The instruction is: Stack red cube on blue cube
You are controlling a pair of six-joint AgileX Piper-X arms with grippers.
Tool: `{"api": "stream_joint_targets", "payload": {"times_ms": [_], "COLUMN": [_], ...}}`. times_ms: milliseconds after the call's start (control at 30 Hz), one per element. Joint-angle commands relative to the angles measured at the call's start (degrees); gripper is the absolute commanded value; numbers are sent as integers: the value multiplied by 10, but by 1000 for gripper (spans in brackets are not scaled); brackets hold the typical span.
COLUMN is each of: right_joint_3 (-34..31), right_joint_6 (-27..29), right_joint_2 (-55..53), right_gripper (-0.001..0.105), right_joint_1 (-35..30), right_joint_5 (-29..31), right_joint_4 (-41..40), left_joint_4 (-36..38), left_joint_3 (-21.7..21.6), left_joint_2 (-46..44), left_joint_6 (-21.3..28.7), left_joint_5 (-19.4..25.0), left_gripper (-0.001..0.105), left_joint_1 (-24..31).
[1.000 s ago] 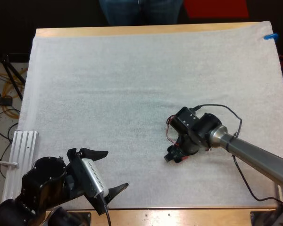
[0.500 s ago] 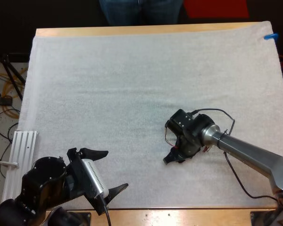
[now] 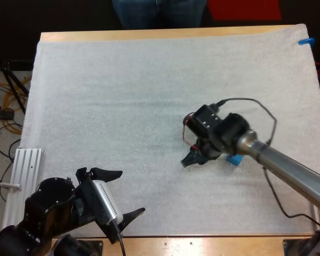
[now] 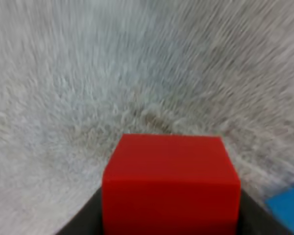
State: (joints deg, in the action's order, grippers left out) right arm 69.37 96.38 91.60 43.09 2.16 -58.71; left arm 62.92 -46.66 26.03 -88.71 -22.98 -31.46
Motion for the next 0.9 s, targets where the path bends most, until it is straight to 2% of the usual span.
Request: {"api": "stream_joint_targets", "payload": {"times_ms": [0, 467, 633, 867], "right_joint_3": [4, 1, -9, -73], "right_joint_6": [-4, -19, -24, -49], "right_joint_2": [-16, -54, -54, -54], "right_gripper": [20, 20, 20, 20], "right_joint_1": [-10, -135, -145, -142], "right_joint_5": [6, 28, 28, 32], "right_joint_4": [-12, -57, -63, -40], "left_joint_4": [-2, -2, -2, -2], "left_joint_3": [-3, -3, -3, -3], "left_joint_2": [1, 1, 1, 1], "left_joint_6": [3, 3, 3, 3], "left_joint_5": [1, -12, -12, -12], "left_gripper": [87, 87, 87, 87], "left_joint_1": [-4, -4, -4, -4]}}
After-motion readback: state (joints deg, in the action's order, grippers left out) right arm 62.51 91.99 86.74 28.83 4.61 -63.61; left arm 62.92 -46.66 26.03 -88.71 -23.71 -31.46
